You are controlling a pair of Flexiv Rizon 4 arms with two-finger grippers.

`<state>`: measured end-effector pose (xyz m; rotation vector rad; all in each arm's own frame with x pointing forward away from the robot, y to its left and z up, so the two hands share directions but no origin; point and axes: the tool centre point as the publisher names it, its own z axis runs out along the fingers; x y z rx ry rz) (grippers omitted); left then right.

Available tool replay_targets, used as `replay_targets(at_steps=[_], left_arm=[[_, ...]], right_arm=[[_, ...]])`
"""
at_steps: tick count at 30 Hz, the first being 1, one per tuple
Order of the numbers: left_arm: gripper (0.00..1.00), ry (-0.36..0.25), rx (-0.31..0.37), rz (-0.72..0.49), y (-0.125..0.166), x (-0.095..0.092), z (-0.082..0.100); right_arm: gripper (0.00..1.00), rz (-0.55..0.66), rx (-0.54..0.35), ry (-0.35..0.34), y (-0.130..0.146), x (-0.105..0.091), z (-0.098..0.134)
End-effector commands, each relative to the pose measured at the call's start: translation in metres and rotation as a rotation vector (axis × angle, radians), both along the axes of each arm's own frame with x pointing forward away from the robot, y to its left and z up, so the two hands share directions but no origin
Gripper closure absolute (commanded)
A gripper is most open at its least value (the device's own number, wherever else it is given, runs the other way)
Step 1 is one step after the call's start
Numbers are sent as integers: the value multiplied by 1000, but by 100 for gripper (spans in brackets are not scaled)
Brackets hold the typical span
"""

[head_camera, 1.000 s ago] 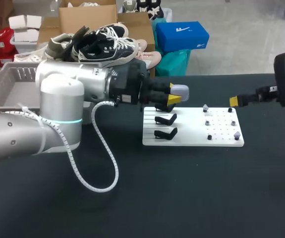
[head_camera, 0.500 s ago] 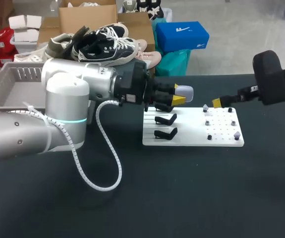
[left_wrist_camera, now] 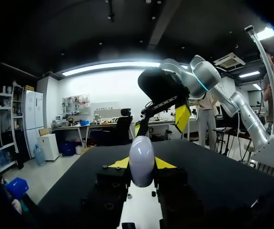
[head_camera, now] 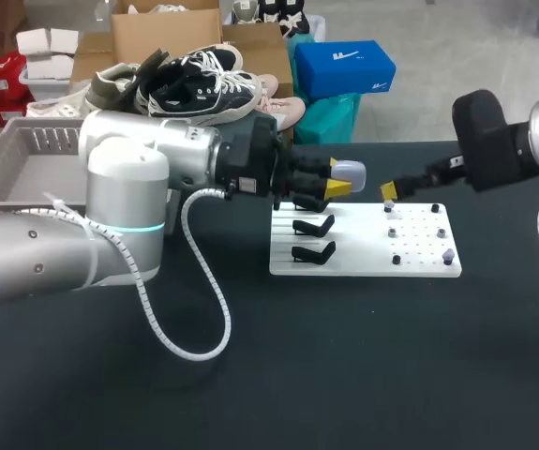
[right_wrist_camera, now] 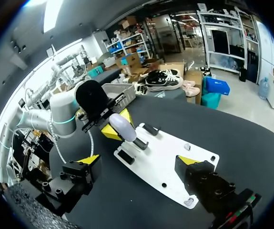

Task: Pick up each earbud case from the left stands, insert the matching earbuds, close the lid, and place the case in the box.

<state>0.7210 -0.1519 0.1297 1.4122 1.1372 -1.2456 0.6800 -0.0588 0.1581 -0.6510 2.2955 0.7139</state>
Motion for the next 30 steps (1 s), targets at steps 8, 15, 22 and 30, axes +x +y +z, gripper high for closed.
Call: replay_targets(at_steps=[8,15,22,30], left_arm=[[100,14,-8,13,-3,2,-6],[100,25,-6,17,-2,2,-8],[100,29,-4,15,-1,2,-8],[100,29,-4,15,-1,2,-8]], right_arm=[[0,39,-4,21,10,12,-6],[0,41,-35,37,20,23,-14],[0,48,-54,49,28,30,-19],[0,46,-53,58,31,37,-19]])
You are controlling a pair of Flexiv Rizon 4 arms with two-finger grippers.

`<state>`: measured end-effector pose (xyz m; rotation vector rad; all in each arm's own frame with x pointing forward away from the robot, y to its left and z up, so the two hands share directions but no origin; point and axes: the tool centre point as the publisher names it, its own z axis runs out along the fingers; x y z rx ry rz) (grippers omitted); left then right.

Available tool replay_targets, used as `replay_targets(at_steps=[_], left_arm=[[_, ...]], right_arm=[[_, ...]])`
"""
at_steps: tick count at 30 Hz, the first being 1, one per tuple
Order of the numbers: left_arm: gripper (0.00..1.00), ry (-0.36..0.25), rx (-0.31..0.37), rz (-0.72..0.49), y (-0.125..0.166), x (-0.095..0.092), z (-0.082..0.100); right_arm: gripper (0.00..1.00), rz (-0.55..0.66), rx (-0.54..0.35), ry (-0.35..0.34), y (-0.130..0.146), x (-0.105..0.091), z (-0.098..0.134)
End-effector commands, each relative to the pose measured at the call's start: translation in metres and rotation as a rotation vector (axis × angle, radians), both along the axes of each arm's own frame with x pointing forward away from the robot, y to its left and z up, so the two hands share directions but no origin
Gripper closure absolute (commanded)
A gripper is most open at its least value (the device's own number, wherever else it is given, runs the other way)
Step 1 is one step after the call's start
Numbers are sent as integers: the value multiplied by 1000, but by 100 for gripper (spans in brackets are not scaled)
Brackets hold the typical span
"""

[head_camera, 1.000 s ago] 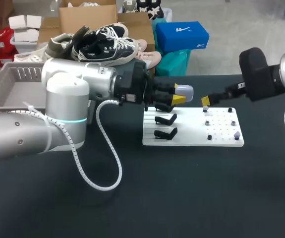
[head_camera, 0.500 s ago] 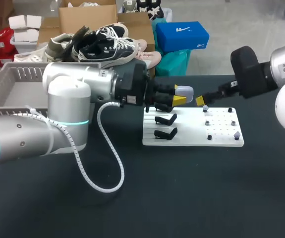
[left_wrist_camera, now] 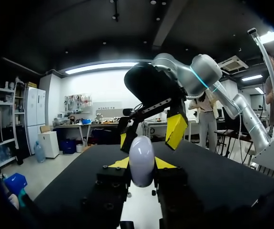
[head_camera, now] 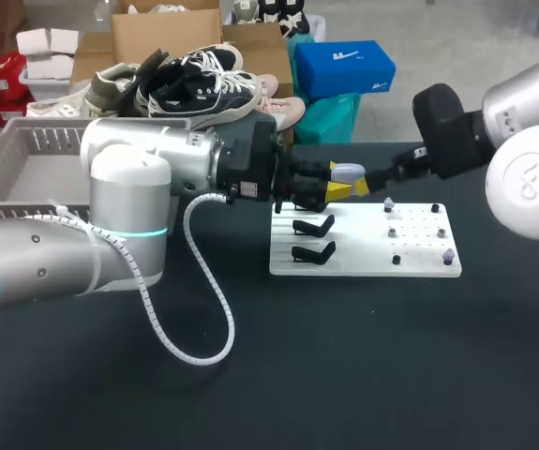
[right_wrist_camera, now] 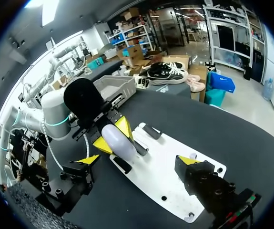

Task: Pick up each earbud case from the left stands, insert the matching earbuds, close the lid, and place the case in the box.

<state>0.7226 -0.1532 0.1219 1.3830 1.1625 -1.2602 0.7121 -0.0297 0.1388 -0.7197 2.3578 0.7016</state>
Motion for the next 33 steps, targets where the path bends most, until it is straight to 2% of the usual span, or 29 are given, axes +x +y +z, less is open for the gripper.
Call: replay_targets(at_steps=[1,33], left_arm=[[100,0,0,-2,0,0,0],[100,0,0,-2,0,0,0]], right_arm=[[0,0,-3,10,2,5,0],[0,-27,-19,24,3,18,-4]])
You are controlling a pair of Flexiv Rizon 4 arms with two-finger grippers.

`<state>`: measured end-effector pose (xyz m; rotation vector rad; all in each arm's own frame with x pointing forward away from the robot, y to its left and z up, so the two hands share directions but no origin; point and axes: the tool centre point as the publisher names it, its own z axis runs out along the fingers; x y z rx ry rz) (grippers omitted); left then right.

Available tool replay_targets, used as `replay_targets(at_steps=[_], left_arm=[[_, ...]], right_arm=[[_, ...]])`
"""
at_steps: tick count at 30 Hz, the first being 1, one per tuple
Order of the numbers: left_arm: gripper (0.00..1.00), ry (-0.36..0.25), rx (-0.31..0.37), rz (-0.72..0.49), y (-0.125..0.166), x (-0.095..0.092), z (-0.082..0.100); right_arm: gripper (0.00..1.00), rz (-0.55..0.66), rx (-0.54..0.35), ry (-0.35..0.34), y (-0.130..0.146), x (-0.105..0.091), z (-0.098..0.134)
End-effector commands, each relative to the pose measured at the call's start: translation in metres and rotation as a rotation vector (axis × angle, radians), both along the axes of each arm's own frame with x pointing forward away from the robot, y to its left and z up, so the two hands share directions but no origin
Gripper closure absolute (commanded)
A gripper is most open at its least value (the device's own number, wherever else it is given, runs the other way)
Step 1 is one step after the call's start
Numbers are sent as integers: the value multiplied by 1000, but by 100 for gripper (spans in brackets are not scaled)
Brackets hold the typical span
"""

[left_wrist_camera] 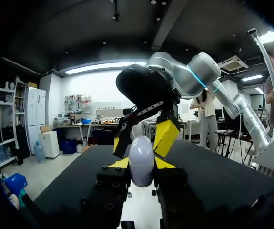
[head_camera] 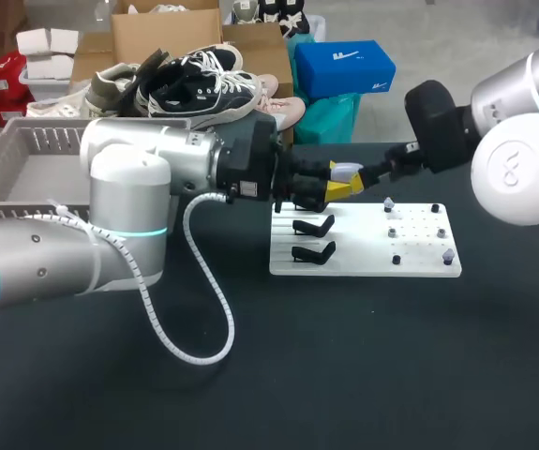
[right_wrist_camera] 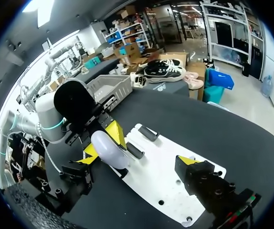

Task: Pick up each earbud case from the left stands, insert the matching earbuds, close the lid, and place the case in the box.

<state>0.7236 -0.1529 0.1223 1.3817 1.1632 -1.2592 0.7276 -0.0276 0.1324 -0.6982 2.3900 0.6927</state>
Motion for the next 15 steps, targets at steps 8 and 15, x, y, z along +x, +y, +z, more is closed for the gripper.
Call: replay_targets(at_steps=[8,15], left_arm=[[100,0,1,-3,0,-1,0],[100,0,1,-3,0,-1,0]], right_arm=[[0,-11,-4,-17,2,6,13],[0,-23,-24,-53,2,13,26]])
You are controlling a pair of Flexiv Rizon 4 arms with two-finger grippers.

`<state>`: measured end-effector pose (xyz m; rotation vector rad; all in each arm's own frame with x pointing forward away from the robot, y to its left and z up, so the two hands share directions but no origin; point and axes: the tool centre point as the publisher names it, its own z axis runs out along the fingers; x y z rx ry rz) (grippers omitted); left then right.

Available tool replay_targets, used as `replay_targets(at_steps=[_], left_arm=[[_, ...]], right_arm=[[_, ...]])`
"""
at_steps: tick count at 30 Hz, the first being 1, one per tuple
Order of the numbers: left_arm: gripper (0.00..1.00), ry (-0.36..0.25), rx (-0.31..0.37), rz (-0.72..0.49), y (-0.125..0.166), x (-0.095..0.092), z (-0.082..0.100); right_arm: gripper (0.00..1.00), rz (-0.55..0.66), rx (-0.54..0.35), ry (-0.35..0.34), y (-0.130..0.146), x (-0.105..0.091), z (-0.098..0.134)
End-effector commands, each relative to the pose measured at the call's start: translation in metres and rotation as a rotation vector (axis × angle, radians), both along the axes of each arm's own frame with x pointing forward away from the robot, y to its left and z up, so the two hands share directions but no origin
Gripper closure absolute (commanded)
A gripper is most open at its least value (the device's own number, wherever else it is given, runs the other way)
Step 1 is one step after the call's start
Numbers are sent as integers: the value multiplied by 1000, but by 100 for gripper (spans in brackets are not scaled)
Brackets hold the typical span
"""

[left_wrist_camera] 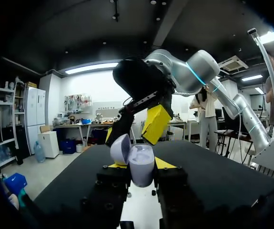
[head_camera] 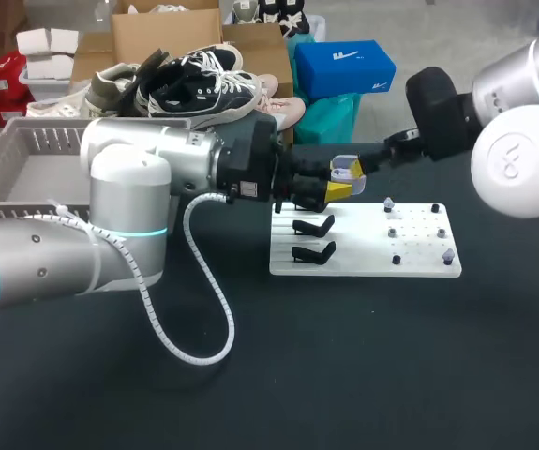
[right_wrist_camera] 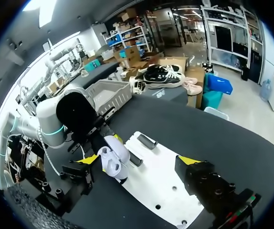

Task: Pick up each earbud case from the left stands, insert the matching earbuds, close the lid, and place the case in the box.

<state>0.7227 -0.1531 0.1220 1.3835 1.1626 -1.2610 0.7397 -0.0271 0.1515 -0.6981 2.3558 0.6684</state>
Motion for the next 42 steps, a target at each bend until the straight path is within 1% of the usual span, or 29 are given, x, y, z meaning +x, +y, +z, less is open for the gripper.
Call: replay_targets(at_steps=[1,4,7,10,14,17,19,21,23,25,26,30,36,41,42], left_arm=[[100,-1,0,-1,0,0,0],[100,-1,0,-1,0,0,0],[100,-1,0,-1,0,0,0],[100,-1,0,-1,0,0,0],[100,-1,0,-1,0,0,0],[100,-1,0,-1,0,0,0],[100,-1,0,-1,0,0,0],[100,-1,0,-1,0,0,0],[100,-1,0,-1,0,0,0],[100,-1,0,-1,0,0,0],[100,-1,0,-1,0,0,0],[100,-1,0,-1,0,0,0],[100,-1,0,-1,0,0,0],[100,-1,0,-1,0,0,0],[100,-1,0,-1,0,0,0]], right_arm=[[0,-25,-28,-25,0,0,10],[0,-38,-64,-62,-8,-5,18],[0,-53,-139,-98,-18,-13,19],[0,-67,-189,-108,-30,-20,21],[0,-117,-259,-115,-50,-29,25],[0,-148,-308,-107,-61,-35,26],[0,-174,-363,-88,-71,-40,23],[0,-191,-389,-67,-76,-44,20],[0,-215,-456,-31,-84,-48,13],[0,-239,-487,12,-89,-52,7],[0,-251,-531,27,-91,-54,4],[0,-293,-617,80,-101,-60,-16],[0,-353,-658,109,-112,-65,-31],[0,-393,-682,121,-116,-73,-37],[2,-401,-682,127,-116,-76,-38]])
